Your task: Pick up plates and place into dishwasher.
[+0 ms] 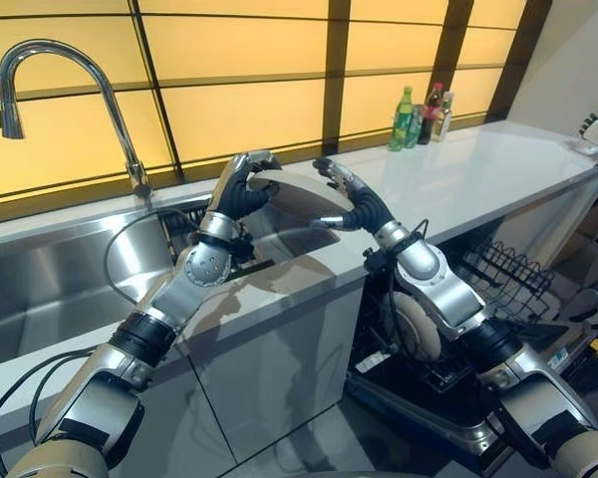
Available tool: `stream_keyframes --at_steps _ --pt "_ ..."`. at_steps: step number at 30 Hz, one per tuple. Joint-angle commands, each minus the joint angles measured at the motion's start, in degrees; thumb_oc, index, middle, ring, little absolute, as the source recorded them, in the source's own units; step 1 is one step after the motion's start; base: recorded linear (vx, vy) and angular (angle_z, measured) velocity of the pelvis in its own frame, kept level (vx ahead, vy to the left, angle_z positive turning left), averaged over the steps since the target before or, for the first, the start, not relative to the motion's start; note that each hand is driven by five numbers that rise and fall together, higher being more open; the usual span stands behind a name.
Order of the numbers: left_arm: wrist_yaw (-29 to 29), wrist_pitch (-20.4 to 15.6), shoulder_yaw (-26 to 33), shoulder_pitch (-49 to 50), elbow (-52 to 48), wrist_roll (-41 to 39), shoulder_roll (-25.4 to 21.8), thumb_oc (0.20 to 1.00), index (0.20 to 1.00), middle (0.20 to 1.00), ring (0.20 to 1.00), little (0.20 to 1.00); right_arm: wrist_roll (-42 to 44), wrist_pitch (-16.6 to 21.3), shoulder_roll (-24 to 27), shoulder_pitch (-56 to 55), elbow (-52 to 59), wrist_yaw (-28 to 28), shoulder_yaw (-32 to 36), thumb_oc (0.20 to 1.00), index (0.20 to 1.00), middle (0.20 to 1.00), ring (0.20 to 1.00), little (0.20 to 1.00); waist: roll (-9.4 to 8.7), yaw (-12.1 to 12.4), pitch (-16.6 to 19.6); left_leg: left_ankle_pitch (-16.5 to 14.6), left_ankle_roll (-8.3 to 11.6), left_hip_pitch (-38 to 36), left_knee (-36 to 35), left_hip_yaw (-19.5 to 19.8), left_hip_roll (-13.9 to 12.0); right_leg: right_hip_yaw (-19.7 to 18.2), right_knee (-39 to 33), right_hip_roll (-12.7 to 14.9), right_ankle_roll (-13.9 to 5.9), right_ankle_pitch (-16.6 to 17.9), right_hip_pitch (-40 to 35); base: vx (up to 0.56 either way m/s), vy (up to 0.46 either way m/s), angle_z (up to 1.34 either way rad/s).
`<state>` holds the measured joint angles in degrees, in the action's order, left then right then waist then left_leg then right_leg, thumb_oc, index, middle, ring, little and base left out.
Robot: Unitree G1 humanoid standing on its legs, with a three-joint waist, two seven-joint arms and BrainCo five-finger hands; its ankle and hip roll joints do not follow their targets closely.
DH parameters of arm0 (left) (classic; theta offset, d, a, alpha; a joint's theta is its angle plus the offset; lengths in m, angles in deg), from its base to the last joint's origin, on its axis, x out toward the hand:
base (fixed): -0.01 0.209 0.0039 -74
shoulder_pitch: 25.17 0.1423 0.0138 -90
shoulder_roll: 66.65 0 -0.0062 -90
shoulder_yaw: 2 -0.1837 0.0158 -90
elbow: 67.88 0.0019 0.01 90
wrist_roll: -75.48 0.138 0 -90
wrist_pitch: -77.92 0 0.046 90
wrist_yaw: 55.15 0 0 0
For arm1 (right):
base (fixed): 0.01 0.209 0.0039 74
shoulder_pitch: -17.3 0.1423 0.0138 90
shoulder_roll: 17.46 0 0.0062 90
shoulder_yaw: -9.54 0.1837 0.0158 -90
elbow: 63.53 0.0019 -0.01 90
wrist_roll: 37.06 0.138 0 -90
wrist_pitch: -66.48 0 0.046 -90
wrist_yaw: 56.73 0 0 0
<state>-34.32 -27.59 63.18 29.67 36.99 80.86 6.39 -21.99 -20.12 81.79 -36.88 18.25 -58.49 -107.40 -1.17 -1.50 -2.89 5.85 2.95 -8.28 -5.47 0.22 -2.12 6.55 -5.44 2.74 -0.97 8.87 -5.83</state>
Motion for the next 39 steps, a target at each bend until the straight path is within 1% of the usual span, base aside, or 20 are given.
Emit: stream_keyframes --at_steps 1,4,7,10,12,15,16,17,19,20,23,25,27,29,31,32,34,35,38,39 --pt "-0.82 -3.03 -2.48 -5.62 -0.32 -2.35 3.99 0.2 0.2 0.2 0.2 0.2 -0.09 -0.15 -1.85 12.13 -4.92 -2.35 -0.51 0.2 0.2 0.2 0.2 0.2 -0.1 2.52 -1.42 -6.4 -3.17 -1.09 0.47 0.14 4.91 0.25 0.57 -0.24 -2.93 -5.86 -3.11 0.0 0.0 0.0" --pt "-1.03 -3.11 -2.89 -5.29 -0.63 -2.27 4.59 0.2 0.2 0.2 0.2 0.2 -0.6 -0.64 -1.8 12.76 -6.03 -2.4 -0.37 0.2 0.2 0.2 0.2 0.2 -0.22 2.68 -1.36 -6.39 -3.18 -1.0 0.47 0.2 4.93 0.22 0.54 -0.24 -2.94 -5.83 -3.09 -0.01 -0.004 0.0" --pt "-1.11 -3.43 -2.74 -4.85 -0.92 -2.55 4.32 0.2 0.2 0.2 0.2 0.2 -4.79 -2.66 -0.45 12.75 -6.49 -2.03 -0.58 0.2 0.2 0.2 0.2 0.2 -0.38 2.65 -1.25 -6.41 -3.19 -0.93 0.47 0.11 4.94 0.12 0.47 -0.23 -3.01 -5.77 -3.04 0.0 0.0 0.0" --pt "-1.23 -3.34 -2.61 -4.98 -1.62 -2.43 3.67 0.2 0.2 0.2 0.2 0.2 -7.92 -4.66 2.07 13.21 -7.54 -1.61 -1.47 0.2 0.2 0.2 0.2 0.2 -0.55 2.5 -1.22 -6.29 -3.17 -0.81 0.47 -0.11 4.85 -0.05 0.45 -0.28 -3.01 -5.71 -2.93 0.0 0.0 0.0" --pt "-1.59 -2.64 -2.48 -5.11 -2.85 -2.69 2.79 0.2 0.2 0.2 0.2 0.2 -8.17 -6.09 3.76 13.23 -7.54 -0.42 -1.75 0.2 0.2 0.2 0.2 0.2 -0.59 2.36 -1.33 -6.26 -3.19 -0.79 0.47 -0.2 4.82 -0.15 0.51 -0.35 -2.99 -5.68 -2.83 0.0 0.0 0.0" --pt "-1.84 -2.02 -2.15 -5.01 -4.22 -3.09 1.53 0.2 0.2 0.2 0.2 0.2 -10.4 -6.16 6.15 13.15 -7.27 -0.66 -1.86 0.2 0.2 0.2 0.2 0.2 -0.72 2.2 -1.53 -6.26 -3.18 -0.78 0.47 -0.44 4.71 -0.2 0.54 -0.4 -3.02 -5.64 -2.75 0.0 0.0 0.0" --pt "-1.84 -1.78 -2.07 -4.94 -4.53 -3.55 1.31 0.558 0.558 0.558 0.558 0.558 -10.98 -6.15 6.57 13.14 -7.08 -1.26 -1.83 0.2 0.2 0.2 0.2 0.2 -0.73 2.15 -1.59 -6.26 -3.19 -0.8 0.47 -0.49 4.69 -0.23 0.56 -0.41 -3.02 -5.65 -2.75 0.0 0.0 0.0" --pt "-2.08 -1.65 -1.61 -4.69 -5.09 -4.11 0.87 1.0 1.0 1.0 1.0 1.0 -12.03 -5.95 7.45 12.88 -6.41 -1.59 -1.33 0.2 0.2 0.2 0.2 0.2 -0.74 2.04 -1.67 -6.31 -3.26 -0.82 0.47 -0.54 4.69 -0.39 0.57 -0.51 -3.0 -5.66 -2.73 0.0 0.0 0.0" --pt "-2.19 -1.4 -0.86 -3.96 -5.85 -4.3 0.21 1.0 1.0 1.0 1.0 1.0 -13.42 -5.34 8.62 12.31 -5.44 -2.11 -0.49 0.2 0.2 0.2 0.2 0.2 -0.69 1.92 -1.81 -6.28 -3.23 -0.83 0.47 -0.58 4.66 -0.57 0.6 -0.59 -3.01 -5.59 -2.7 0.0 0.0 0.0" --pt "-2.2 -2.12 0.12 -2.82 -6.43 -4.26 -0.42 1.0 1.0 1.0 1.0 1.0 -14.86 -4.21 10.0 11.07 -4.48 -3.13 0.58 0.2 0.2 0.2 0.2 0.2 -0.75 1.76 -1.91 -6.34 -3.25 -0.9 0.47 -0.59 4.64 -0.66 0.6 -0.63 -3.11 -5.54 -2.68 0.0 0.0 0.0" --pt "-3.74 -2.75 2.55 -0.48 -8.3 -5.48 -2.15 1.0 1.0 1.0 1.0 1.0 -16.58 -2.58 13.08 8.26 -2.14 -5.31 3.65 0.2 0.2 0.2 0.2 0.2 -0.68 1.39 -2.09 -6.38 -3.28 -0.91 0.47 -0.85 4.59 -1.03 0.59 -0.76 -3.17 -5.47 -2.58 0.0 0.0 0.0" --pt "-6.57 -3.38 4.52 1.9 -9.93 -7.43 -3.75 1.0 1.0 1.0 1.0 1.0 -17.9 -1.04 15.65 5.1 -0.23 -7.11 6.89 0.2 0.2 0.2 0.2 0.2 -0.57 0.99 -2.29 -6.45 -3.34 -0.93 0.47 -1.14 4.5 -1.42 0.65 -0.86 -3.29 -5.39 -2.41 0.0 0.0 0.0" --pt "-10.77 -3.52 6.16 4.33 -11.96 -11.19 -5.13 1.0 1.0 1.0 1.0 1.0 -18.93 -0.06 18.19 1.7 1.88 -8.39 10.39 0.2 0.2 0.2 0.2 0.2 -0.46 0.55 -2.53 -6.54 -3.45 -0.85 0.47 -1.51 4.41 -1.92 0.7 -0.99 -3.4 -5.31 -2.12 0.0 -0.024 -0.05" --pt "-14.0 -3.96 6.95 5.98 -13.32 -11.44 -6.35 1.0 1.0 1.0 1.0 1.0 -20.21 0.22 19.96 -0.56 2.64 -9.66 13.06 0.2 0.2 0.2 0.2 0.2 -0.32 0.23 -2.9 -6.63 -3.59 -0.8 0.47 -1.83 4.36 -2.32 0.79 -1.12 -3.43 -5.2 -1.81 -0.02 -0.023 -0.09" --pt "-18.85 -3.81 7.48 7.61 -15.14 -16.26 -7.83 1.0 1.0 1.0 1.0 1.0 -21.49 0.53 22.68 -2.77 2.85 -11.22 15.84 0.2 0.2 0.2 0.2 0.2 -0.2 -0.13 -3.44 -6.68 -3.66 -0.66 0.47 -2.21 4.27 -2.64 0.88 -1.17 -3.55 -5.05 -1.44 -0.03 -0.023 -0.12" --pt "-23.0 -2.98 7.8 8.7 -16.04 -20.8 -8.12 1.0 1.0 1.0 1.0 1.0 -22.87 0.16 24.11 -3.99 2.65 -12.19 17.33 0.2 0.2 0.2 0.2 0.2 -0.16 -0.31 -3.73 -6.74 -3.72 -0.62 0.47 -2.42 4.24 -2.78 0.93 -1.17 -3.66 -4.94 -1.28 -0.02 -0.023 -0.17" --pt "-27.18 -1.56 8.11 10.9 -17.75 -26.86 -7.97 1.0 1.0 1.0 1.0 1.0 -22.76 0.3 26.09 -5.25 2.02 -12.94 19.08 0.2 0.2 0.2 0.2 0.2 -0.13 -0.47 -4.14 -6.75 -3.74 -0.58 0.47 -2.61 4.17 -3.06 0.93 -1.24 -3.75 -4.8 -1.14 -0.01 -0.023 -0.14" --pt "-30.18 0.11 8.62 12.9 -19.07 -31.0 -7.09 1.0 1.0 1.0 1.0 1.0 -23.31 -0.26 26.95 -6.34 1.58 -13.71 20.35 0.2 0.2 0.2 0.2 0.2 -0.11 -0.51 -4.39 -6.82 -3.73 -0.6 0.47 -2.88 4.09 -3.16 0.91 -1.26 -3.84 -4.73 -1.09 0.0 -0.026 -0.09" --pt "-33.81 1.78 9.21 17.02 -20.81 -36.98 -5.7 1.0 1.0 1.0 1.0 1.0 -23.91 -1.75 28.72 -8.51 1.0 -14.23 22.55 0.2 0.2 0.2 0.2 0.2 0.02 -0.66 -4.99 -6.86 -3.75 -0.63 0.47 -3.23 3.97 -3.59 1.03 -1.38 -3.82 -4.67 -0.93 0.02 -0.024 -0.05" --pt "-34.4 2.3 9.4 18.08 -21.27 -37.76 -5.33 1.0 1.0 1.0 1.0 1.0 -24.49 -2.15 29.11 -9.13 0.44 -14.47 23.1 0.2 0.2 0.2 0.2 0.2 0.07 -0.64 -5.18 -6.89 -3.72 -0.57 0.47 -3.39 3.92 -3.62 1.04 -1.38 -3.82 -4.67 -0.83 -0.01 -0.027 -0.11"
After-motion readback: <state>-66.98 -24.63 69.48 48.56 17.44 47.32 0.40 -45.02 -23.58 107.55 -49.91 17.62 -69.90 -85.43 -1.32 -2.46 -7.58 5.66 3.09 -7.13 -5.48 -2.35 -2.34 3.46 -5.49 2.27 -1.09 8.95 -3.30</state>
